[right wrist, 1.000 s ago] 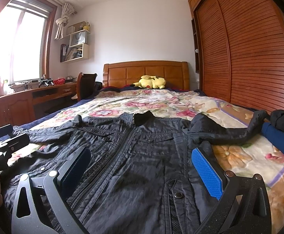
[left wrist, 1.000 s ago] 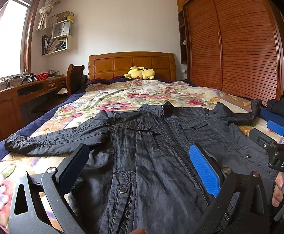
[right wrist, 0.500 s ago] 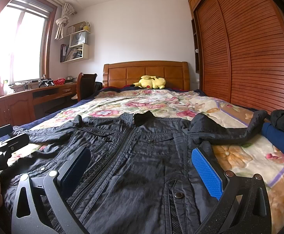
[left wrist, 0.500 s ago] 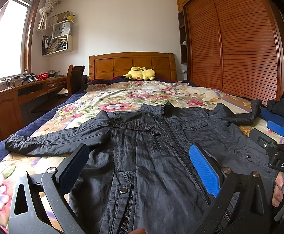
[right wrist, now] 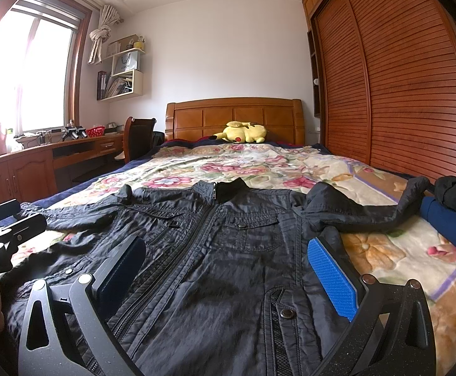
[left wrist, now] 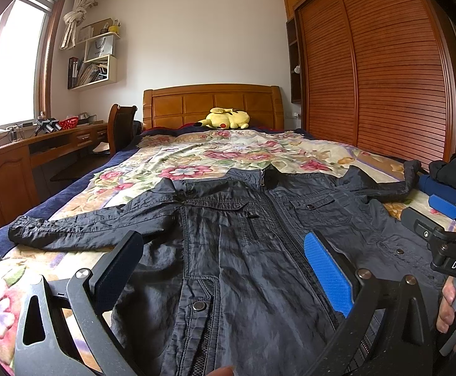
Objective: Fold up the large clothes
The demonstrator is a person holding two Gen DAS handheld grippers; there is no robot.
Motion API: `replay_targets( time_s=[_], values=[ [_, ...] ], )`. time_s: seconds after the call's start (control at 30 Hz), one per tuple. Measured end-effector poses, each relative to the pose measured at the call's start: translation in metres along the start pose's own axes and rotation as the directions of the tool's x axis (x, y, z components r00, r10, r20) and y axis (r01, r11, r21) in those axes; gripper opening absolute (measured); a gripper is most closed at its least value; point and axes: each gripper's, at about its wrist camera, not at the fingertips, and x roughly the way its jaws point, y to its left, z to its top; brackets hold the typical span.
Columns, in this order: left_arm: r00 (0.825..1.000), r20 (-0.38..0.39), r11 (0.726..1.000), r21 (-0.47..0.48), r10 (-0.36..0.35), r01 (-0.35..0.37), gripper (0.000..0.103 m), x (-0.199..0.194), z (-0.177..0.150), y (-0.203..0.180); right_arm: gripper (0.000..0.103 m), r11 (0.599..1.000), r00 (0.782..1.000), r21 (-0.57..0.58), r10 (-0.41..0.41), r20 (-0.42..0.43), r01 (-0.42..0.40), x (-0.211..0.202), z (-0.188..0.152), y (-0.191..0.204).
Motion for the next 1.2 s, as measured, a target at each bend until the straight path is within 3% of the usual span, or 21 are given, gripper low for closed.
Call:
replay_targets(
  time_s=[0.8, 1.2],
  values=[
    [1.0, -0.009, 1.0, 0.005, -0.002, 0.002, 0.103, 0.001, 0.003, 0.003, 0.103, 1.0, 1.0, -0.002, 0.008, -0.013, -0.008, 0.001, 0.0, 0.002],
    [0.99, -0.12, 0.997, 0.038, 0.073, -0.069, 0.103, 0.012, 0.011, 0.046, 0.103, 0.995, 0.996, -0.046, 0.085, -0.026, -0.086, -0.002, 0.017, 0.027]
  ],
)
